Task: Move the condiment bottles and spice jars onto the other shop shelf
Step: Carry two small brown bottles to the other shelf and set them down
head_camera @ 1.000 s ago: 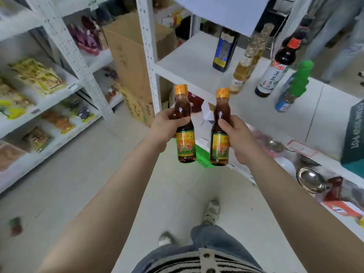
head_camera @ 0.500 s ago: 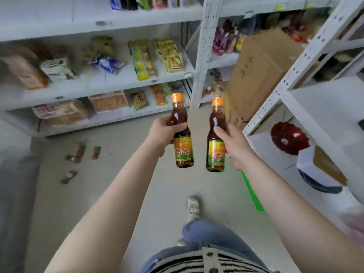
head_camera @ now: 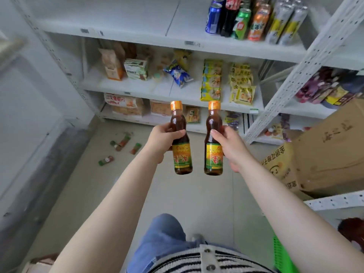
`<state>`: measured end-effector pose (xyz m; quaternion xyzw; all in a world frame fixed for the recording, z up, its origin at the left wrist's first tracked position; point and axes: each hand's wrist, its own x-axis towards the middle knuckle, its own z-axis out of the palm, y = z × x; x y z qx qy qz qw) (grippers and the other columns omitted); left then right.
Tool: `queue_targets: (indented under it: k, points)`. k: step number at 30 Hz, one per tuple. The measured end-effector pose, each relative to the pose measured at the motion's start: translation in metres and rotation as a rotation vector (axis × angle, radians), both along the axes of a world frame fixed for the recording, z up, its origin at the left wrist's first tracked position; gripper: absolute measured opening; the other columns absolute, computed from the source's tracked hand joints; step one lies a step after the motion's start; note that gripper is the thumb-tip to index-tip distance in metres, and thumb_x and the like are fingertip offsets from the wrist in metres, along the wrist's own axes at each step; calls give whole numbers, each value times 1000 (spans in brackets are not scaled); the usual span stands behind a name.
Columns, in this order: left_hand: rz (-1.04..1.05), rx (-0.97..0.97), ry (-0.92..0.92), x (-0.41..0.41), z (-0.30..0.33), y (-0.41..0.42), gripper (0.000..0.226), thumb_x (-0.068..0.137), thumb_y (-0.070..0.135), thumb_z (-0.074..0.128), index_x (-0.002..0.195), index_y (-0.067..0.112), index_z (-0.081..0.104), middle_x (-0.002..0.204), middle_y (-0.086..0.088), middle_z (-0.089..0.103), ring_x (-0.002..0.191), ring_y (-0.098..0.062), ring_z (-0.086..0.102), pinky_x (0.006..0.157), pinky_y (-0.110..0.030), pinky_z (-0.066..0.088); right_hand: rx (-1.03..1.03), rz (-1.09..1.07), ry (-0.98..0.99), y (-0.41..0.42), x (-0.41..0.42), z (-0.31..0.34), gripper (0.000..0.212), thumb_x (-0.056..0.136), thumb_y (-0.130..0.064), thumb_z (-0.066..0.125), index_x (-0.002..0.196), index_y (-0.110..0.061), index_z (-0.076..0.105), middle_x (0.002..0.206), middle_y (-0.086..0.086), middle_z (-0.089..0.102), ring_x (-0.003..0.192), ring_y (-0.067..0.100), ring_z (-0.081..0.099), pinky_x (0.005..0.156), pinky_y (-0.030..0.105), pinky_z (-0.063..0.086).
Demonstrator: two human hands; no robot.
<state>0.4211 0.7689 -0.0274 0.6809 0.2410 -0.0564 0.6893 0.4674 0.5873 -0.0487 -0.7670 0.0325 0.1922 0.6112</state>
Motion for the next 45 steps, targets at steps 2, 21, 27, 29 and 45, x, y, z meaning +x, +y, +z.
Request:
queue_targets:
  k: [2, 21, 27, 29, 45]
  points:
    - [47, -10, 0, 16, -1, 25, 13, 86, 12, 67, 87, 23, 60, 94, -3, 69, 87, -19, 66, 70, -32, 55, -7, 47, -7, 28, 25, 0, 32, 96, -27, 52, 122, -10, 50, 113, 6, 64, 98, 17, 63, 70, 29, 48]
    - [174, 21, -32, 217, 24, 352, 18, 82, 12, 71, 91, 25, 62, 101, -2, 69, 93, -21, 66, 80, -38, 54, 39, 157, -53, 356, 240, 25, 32, 95, -29, 53, 123, -14, 52, 115, 3, 64, 102, 19, 63, 88, 40, 52]
    - [241, 13, -78, 274, 31, 416, 18, 82, 12, 71, 89, 27, 65, 100, -5, 72, 93, -25, 68, 81, -42, 56, 17, 249, -97, 426, 314, 36, 37, 94, -32, 55, 127, -15, 51, 119, 3, 63, 104, 18, 63, 89, 41, 52]
    - [273, 27, -85, 292, 32, 435, 18, 81, 13, 72, 92, 26, 67, 100, -5, 73, 95, -25, 69, 86, -46, 55, 9, 297, -126, 448, 338, 38, 38, 92, -34, 56, 125, -16, 52, 118, 1, 64, 104, 19, 63, 93, 47, 51]
    - [469, 66, -218, 408, 68, 591, 27, 76, 10, 75, 98, 23, 67, 103, -6, 72, 96, -25, 68, 90, -46, 54, 43, 386, -197, 614, 473, 71, 31, 94, -29, 55, 120, -13, 53, 113, 5, 65, 100, 21, 65, 91, 47, 52]
